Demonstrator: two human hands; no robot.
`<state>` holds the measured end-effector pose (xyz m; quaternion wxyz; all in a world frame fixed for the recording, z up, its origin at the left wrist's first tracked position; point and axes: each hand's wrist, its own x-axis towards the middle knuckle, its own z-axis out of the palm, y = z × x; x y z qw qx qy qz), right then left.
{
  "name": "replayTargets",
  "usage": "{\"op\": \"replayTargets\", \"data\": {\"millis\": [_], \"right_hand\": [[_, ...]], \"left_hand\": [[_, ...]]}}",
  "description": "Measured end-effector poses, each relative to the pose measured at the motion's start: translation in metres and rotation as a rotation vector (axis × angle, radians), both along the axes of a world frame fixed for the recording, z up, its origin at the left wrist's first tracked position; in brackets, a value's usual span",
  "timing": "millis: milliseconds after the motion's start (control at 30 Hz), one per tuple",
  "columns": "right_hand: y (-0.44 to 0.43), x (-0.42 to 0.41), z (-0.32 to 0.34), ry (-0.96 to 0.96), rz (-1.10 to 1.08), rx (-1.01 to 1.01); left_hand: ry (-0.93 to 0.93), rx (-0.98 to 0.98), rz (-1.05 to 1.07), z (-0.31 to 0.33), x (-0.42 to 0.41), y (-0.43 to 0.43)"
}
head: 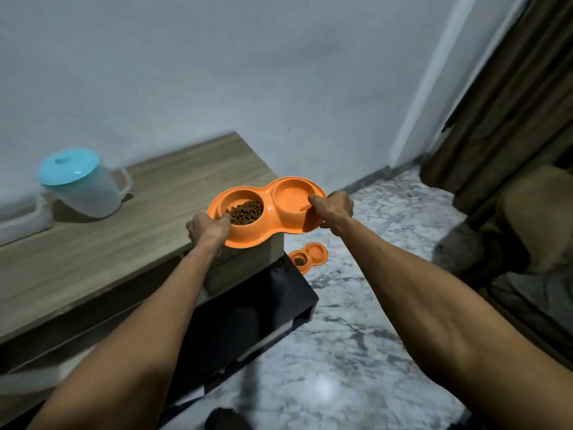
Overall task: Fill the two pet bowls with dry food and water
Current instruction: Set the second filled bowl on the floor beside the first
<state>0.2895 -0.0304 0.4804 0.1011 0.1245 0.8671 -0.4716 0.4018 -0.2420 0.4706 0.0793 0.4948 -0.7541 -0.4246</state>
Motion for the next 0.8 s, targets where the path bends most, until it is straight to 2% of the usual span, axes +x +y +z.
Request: {"op": "replayTargets", "data": {"millis": [367,567,800], "right_hand": [[0.186,-0.118,0.017,0.041,-0.232,-0.032],[0.244,-0.21,0.012,0.075,-0.307,-0.002],[0.294,-0.315,-0.015,0.051,-0.37,0.016]], "left_hand": [[0.117,0.039,-0.246,0.009,-0.173,0.165],[0.143,0.065,-0.301,-0.003,-0.286,0.22],[0.083,0.073,-0.349,-0.037,-0.394,0.277]]}}
